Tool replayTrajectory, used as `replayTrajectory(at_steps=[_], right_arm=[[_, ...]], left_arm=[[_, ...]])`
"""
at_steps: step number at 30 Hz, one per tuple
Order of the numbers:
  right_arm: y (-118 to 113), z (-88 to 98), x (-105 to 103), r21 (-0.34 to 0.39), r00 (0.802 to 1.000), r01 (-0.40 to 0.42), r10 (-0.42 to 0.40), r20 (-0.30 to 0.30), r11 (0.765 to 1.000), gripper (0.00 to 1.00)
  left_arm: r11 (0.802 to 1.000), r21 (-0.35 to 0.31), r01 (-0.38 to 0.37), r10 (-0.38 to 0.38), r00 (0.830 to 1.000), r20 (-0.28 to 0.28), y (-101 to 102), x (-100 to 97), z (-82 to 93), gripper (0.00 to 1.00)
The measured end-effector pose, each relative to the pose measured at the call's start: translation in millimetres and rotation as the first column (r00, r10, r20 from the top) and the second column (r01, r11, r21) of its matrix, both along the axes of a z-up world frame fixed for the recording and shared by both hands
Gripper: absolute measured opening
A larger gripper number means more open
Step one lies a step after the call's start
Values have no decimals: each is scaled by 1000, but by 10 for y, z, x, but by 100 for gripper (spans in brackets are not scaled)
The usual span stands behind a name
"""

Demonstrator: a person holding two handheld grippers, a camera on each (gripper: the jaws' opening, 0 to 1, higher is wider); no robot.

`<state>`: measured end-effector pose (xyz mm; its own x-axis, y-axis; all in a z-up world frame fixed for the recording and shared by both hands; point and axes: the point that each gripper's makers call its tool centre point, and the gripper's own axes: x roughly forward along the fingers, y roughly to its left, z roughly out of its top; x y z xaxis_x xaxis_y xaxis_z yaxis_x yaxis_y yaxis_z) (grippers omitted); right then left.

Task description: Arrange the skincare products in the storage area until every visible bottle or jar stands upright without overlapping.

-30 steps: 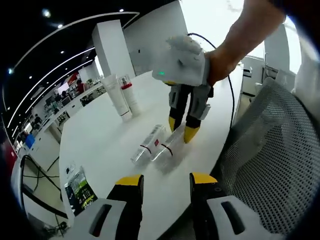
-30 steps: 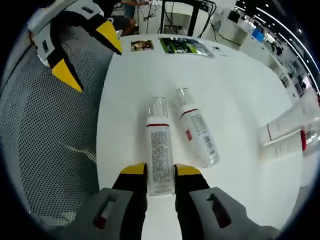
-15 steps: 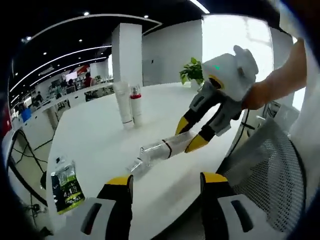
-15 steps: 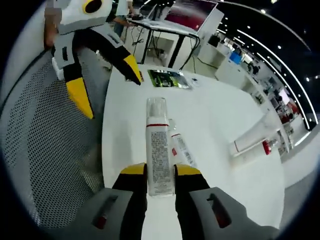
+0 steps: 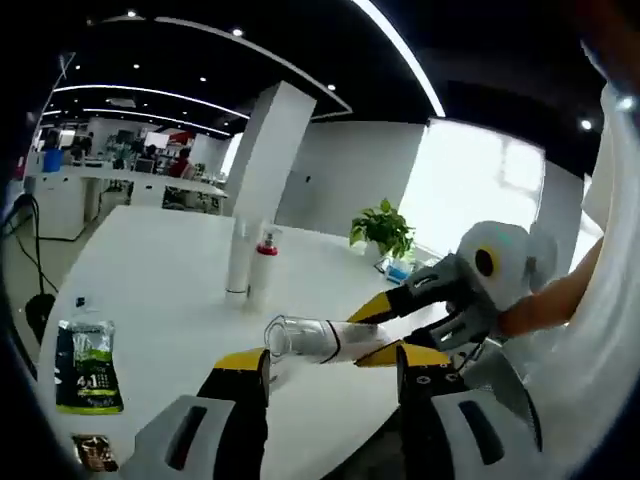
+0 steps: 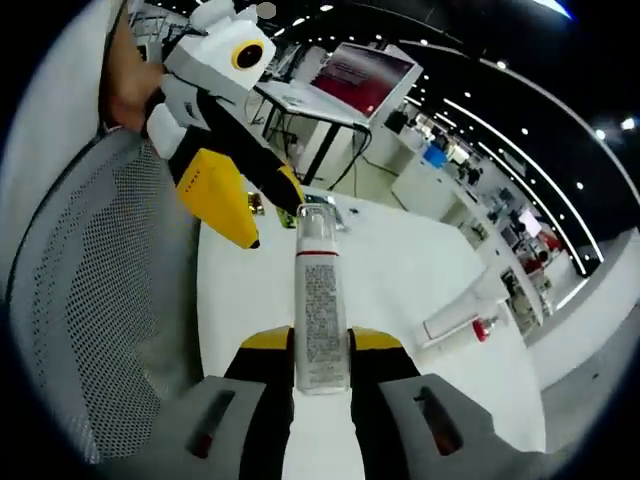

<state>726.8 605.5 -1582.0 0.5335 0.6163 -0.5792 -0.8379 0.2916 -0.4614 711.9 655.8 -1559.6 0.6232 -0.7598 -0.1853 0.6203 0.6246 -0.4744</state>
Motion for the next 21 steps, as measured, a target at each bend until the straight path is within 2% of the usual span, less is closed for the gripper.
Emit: replayTrajectory(at_steps=[1,2,3,5,7,8,12,16,21], right_arm=[[5,32,3,8,1000,3,-3,9,1000,18],[13,59,0,20,1000,9,-9,8,1000,18],[17,77,-1,29,1000,14,-14,9,999,18],[32,125,0,47,999,23,-24,24,999,18],[57,147,-16,72,999,33,-34,9,997,17],[71,158,-24,79,999,33,-34,12,996,17],[187,169,-116,91,1000,3,-3,7,996,17],[336,184,-215,111,1000,-28,29,0,993,17],[505,195,-292,116,997,-75,75,2,990,17]], left_arm=[[998,-60,-29,27,999,-30,33,35,31,53],[996,-74,-40,37,998,-44,45,48,30,51],[992,-108,-72,61,993,-101,100,76,-11,49],[989,-128,-79,64,991,-118,123,87,-42,47],[981,-172,-88,59,984,-167,112,83,-38,45],[979,-185,-85,53,984,-170,103,84,-24,45],[962,-256,-93,37,976,-215,95,87,3,42],[916,-385,-115,13,966,-258,120,104,115,37],[912,-388,-132,20,960,-280,175,117,62,31]])
